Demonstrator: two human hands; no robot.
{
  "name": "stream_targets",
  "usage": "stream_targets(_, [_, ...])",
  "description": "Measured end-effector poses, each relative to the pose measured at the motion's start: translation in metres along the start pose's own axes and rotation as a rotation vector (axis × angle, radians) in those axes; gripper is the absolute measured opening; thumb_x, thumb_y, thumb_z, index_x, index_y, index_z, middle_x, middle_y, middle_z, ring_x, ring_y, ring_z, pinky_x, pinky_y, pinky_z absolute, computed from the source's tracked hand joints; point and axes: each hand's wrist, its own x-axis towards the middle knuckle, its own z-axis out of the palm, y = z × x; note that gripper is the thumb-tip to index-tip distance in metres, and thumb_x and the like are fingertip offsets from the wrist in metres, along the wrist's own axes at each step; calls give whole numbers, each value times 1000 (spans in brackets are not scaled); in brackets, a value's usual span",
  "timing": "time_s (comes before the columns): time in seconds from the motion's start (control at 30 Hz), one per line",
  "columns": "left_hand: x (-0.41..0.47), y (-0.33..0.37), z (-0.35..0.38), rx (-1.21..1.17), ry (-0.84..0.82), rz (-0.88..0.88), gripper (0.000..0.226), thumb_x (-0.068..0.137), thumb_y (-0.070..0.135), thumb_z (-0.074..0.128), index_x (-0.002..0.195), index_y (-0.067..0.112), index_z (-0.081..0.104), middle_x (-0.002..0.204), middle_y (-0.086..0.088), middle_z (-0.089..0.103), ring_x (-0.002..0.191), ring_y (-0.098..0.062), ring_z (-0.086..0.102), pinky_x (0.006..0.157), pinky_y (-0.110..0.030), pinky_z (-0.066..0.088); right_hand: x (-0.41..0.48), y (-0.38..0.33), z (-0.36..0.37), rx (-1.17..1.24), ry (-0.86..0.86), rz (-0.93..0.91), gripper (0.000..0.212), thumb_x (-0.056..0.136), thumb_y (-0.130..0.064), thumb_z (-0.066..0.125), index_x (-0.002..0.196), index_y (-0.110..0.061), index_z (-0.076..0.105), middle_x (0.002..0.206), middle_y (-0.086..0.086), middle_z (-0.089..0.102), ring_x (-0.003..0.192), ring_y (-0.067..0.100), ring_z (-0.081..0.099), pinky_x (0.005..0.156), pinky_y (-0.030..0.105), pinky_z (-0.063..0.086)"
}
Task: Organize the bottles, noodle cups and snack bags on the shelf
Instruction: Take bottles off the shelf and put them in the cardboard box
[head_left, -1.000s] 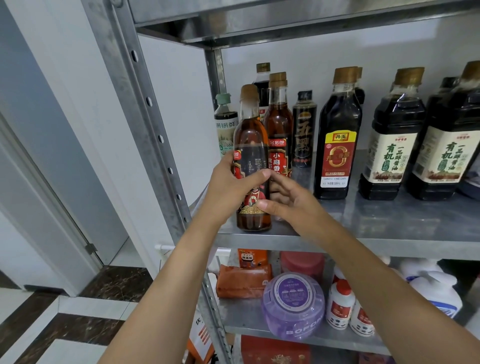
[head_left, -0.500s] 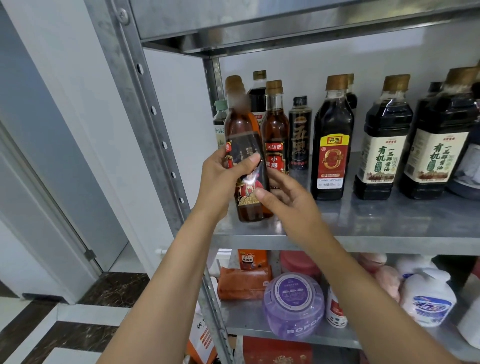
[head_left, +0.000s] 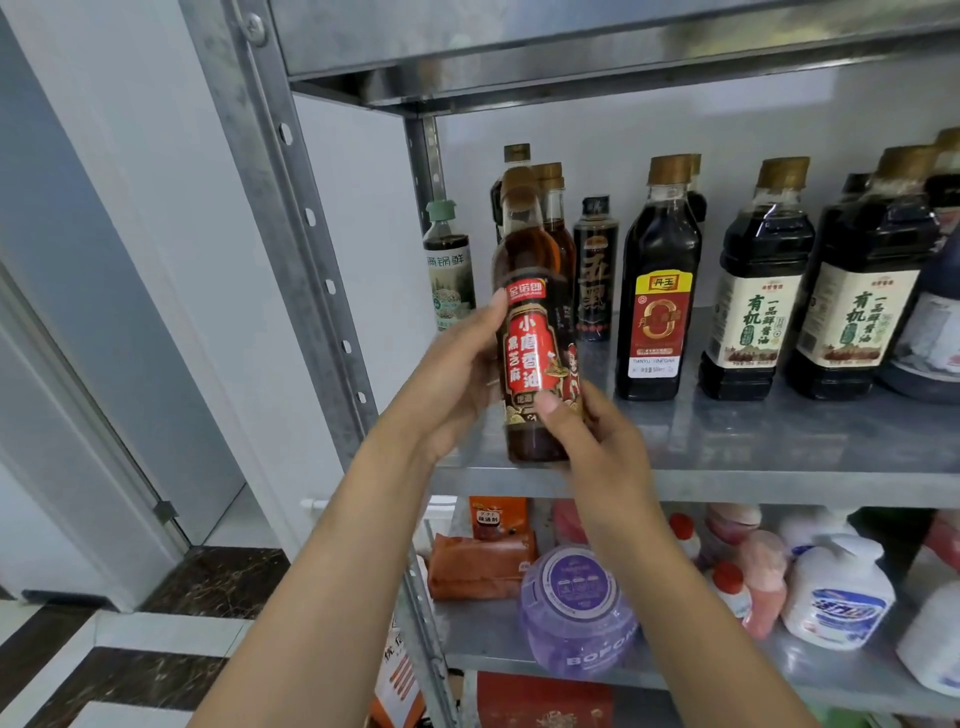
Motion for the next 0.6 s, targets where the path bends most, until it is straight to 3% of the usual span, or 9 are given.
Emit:
stream_targets(0.03, [0,-3,0,-73,-32,-19,62,91,53,54,135,10,58,132,-21,63,123,-36,60,105,-48,50,0,1,0,84,-12,38,41,83,-45,72,122,-31,67,112,-4,74,107,15,69,96,43,55])
stream_targets(0.1, [0,-9,2,-179,-77,-49,60,94,51,53,137,8,55,132,-23,61,119,-33,60,103,-46,51,-3,1,-1,245,-21,95,52,79,-43,72,125,-21,65,115,6,73,110,26,69,98,52,53])
stream_targets(0.2, [-3,-12,10,-245,-126,-74,61,97,51,50,140,8,52,130,-15,65,115,-26,64,99,-41,53,-5,-1,-2,426,-44,160,70,72,-47,73,131,-11,60,121,17,69,113,35,66,92,49,56])
stream_targets(0.3, [-3,-11,16,-284,-141,-49,68,94,50,55,144,5,47,134,-17,62,115,-27,65,97,-39,54,-9,-6,-2,549,-99,204,63,83,-43,64,134,-6,55,123,25,66,103,35,68,79,43,59])
stream_targets(0.43, [-4,-7,24,-162,-6,-27,62,90,44,68,129,-2,60,121,-26,66,102,-31,67,97,-46,53,-8,-15,-8,468,-183,273,64,86,-53,57,132,-8,57,114,25,70,93,33,71,73,41,59])
stream_targets(0.53, [-8,-7,29,-82,112,10,49,92,34,67,122,-5,64,111,-25,71,92,-30,69,85,-39,59,-6,-20,-11,356,-171,317,69,86,-60,55,126,-4,61,102,23,73,81,29,72,67,38,59])
stream_targets(0.6, [-11,-7,32,-19,147,54,44,92,33,69,119,-1,66,108,-21,73,90,-28,72,82,-36,60,-6,-23,-12,277,-160,344,68,86,-64,52,126,-11,63,102,18,75,84,28,74,65,38,59])
